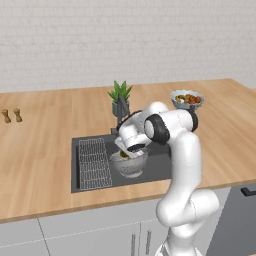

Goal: Put the colander in the sink, put the kiwi, mango, peach in the colander, and turn on the sink faucet and pour water over the colander.

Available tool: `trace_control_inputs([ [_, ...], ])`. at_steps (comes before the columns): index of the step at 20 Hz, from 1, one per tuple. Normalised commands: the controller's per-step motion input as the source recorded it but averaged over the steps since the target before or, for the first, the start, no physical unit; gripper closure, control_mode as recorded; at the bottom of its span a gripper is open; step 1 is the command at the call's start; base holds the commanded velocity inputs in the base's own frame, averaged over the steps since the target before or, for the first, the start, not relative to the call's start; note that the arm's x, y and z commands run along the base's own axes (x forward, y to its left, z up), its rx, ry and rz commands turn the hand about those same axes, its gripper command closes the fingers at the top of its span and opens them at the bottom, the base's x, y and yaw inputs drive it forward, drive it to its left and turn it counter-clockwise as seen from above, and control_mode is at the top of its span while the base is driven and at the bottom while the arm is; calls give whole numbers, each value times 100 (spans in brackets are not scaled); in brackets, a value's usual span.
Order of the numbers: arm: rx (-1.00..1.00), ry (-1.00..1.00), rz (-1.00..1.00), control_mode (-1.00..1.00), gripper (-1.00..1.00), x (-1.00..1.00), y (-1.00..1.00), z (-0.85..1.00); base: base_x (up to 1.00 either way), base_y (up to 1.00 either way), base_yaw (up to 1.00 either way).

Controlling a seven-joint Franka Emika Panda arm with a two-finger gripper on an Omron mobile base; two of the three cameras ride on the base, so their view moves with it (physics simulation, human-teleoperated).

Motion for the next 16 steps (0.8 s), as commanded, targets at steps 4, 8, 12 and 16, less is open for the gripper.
trace_control_inputs([
  [4, 0, -11, 9, -100, -100, -100, 0, -60, 0, 0, 0],
  [8, 0, -19, 6, -100, -100, -95, 0, -26, 0, 0, 0],
  [12, 0, -57, 7, -100, -100, -42, -1, 0, 0, 0, 0],
  [16, 0, -40, 2, -100, -100, -61, -32, -1, 0, 0, 0],
])
